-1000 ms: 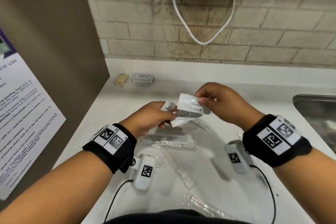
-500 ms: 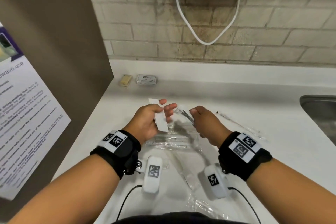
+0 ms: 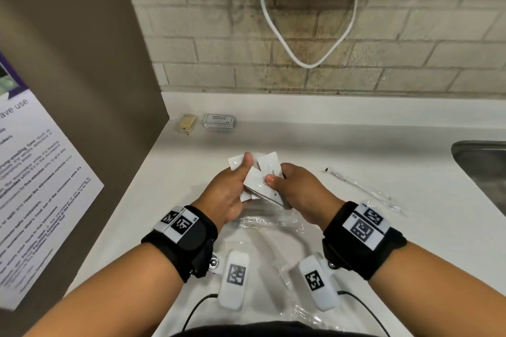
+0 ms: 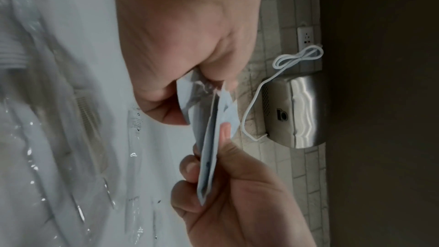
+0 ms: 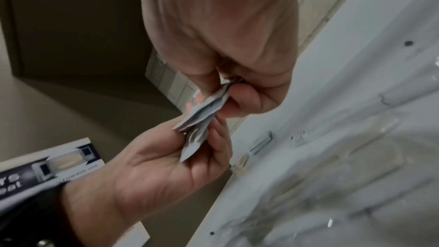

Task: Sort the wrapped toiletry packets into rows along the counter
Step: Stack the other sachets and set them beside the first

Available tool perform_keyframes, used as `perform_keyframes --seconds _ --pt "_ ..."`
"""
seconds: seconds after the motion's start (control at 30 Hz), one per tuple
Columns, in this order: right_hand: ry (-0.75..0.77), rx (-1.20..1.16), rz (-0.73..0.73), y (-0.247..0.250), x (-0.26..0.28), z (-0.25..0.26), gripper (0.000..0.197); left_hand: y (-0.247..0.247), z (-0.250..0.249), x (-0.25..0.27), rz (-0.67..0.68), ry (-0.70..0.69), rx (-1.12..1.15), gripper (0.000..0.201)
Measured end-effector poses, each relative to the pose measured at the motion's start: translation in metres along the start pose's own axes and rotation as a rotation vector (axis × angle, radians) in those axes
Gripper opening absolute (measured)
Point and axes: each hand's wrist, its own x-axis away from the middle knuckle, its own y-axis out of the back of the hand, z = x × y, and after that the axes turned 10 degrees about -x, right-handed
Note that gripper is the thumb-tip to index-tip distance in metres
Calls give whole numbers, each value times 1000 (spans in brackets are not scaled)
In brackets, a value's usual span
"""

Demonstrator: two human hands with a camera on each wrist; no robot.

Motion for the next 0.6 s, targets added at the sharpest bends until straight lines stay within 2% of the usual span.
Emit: perform_keyframes --seconds 0.03,0.07,0.13,0.2,0.27,0.37,0.4,0.47,0.5,0.6 --pt "45 94 -44 3 -1 2 15 1 -1 -1 -15 26 -14 41" --pt "157 239 -95 7 -2 4 14 2 -2 -2 -35 51 -26 45" --pt "546 726 -162 18 -3 5 8 6 -5 -4 -63 128 -71 47" --pt "874 1121 -106 28 -2 0 17 8 -8 -1 -16 205 -148 43" --pt "1035 1271 -34 33 -1 -4 17 7 -11 3 68 226 -216 28" --pt "1141 1320 -11 38 1 -5 31 5 -13 9 149 203 -162 6" --pt "1143 1331 13 39 1 -6 31 6 -12 8 156 189 -136 5" --pt "1067 1279 31 43 1 -12 20 10 -10 5 136 139 -124 6" --pt "984 1187 -6 45 0 -15 26 13 -9 4 119 104 -124 7" --pt "518 734 -154 53 1 -15 37 20 -4 -1 62 20 -135 9"
